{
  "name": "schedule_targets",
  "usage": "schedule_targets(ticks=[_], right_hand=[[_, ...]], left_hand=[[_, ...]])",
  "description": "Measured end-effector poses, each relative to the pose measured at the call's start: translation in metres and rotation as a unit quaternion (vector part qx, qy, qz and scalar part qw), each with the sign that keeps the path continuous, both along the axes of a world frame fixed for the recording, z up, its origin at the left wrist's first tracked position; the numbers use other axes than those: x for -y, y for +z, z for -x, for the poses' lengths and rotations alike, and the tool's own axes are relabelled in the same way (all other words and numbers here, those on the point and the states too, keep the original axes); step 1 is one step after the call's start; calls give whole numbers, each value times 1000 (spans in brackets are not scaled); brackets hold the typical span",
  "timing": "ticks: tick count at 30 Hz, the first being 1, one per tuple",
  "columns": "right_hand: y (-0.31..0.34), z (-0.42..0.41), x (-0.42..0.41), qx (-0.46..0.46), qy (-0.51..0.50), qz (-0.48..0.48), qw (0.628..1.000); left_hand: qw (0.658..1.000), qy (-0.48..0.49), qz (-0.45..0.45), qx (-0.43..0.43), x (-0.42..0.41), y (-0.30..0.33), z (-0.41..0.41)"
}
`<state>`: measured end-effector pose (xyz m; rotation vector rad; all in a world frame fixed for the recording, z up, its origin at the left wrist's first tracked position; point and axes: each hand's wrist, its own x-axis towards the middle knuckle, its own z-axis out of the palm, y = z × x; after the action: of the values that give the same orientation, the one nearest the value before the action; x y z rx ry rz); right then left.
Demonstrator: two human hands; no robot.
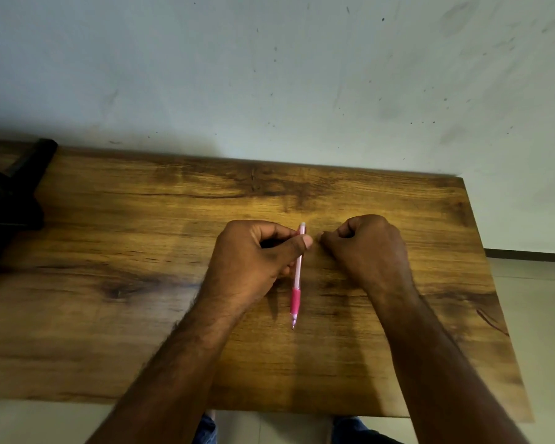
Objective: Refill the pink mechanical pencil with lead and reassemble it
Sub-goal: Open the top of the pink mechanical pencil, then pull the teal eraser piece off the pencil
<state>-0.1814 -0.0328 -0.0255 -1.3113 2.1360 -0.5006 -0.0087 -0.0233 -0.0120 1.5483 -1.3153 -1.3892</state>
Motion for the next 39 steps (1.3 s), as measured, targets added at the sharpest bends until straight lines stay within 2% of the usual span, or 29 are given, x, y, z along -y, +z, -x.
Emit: schedule_targets(ticks=[2, 5, 7, 9, 13, 20, 26, 29, 34, 39], right_hand=[[5, 9, 1, 53, -26, 21, 998], [24, 18, -3, 188, -56, 68, 978], [36, 16, -11, 260, -34, 49, 964], [42, 7, -23, 281, 17, -6, 959], [43, -12, -45, 217, 90, -58, 970], [39, -25, -55, 161, 63, -15, 985], [16, -31, -52, 107, 30, -13, 994], [13, -35, -45, 79, 38, -3, 996], [12, -40, -35, 46, 62, 4, 997], [9, -42, -31, 41, 66, -2, 997]], left_hand=[[1000, 3, 1, 0, 0, 1, 0], [1000, 8, -3, -10, 1, 4, 0], [1000, 10, 1, -9, 2, 5, 0], [1000, 18, 0, 0, 2, 6, 1], [999, 35, -13, -11, 4, 6, 2], [999, 42, -22, -8, 2, 9, 1], [978, 104, 82, 162, 9, -1, -24], [969, 89, 63, 222, 8, -4, -27], [960, 61, 17, 274, 6, -10, -21], [947, 55, 13, 317, 5, -10, -16]])
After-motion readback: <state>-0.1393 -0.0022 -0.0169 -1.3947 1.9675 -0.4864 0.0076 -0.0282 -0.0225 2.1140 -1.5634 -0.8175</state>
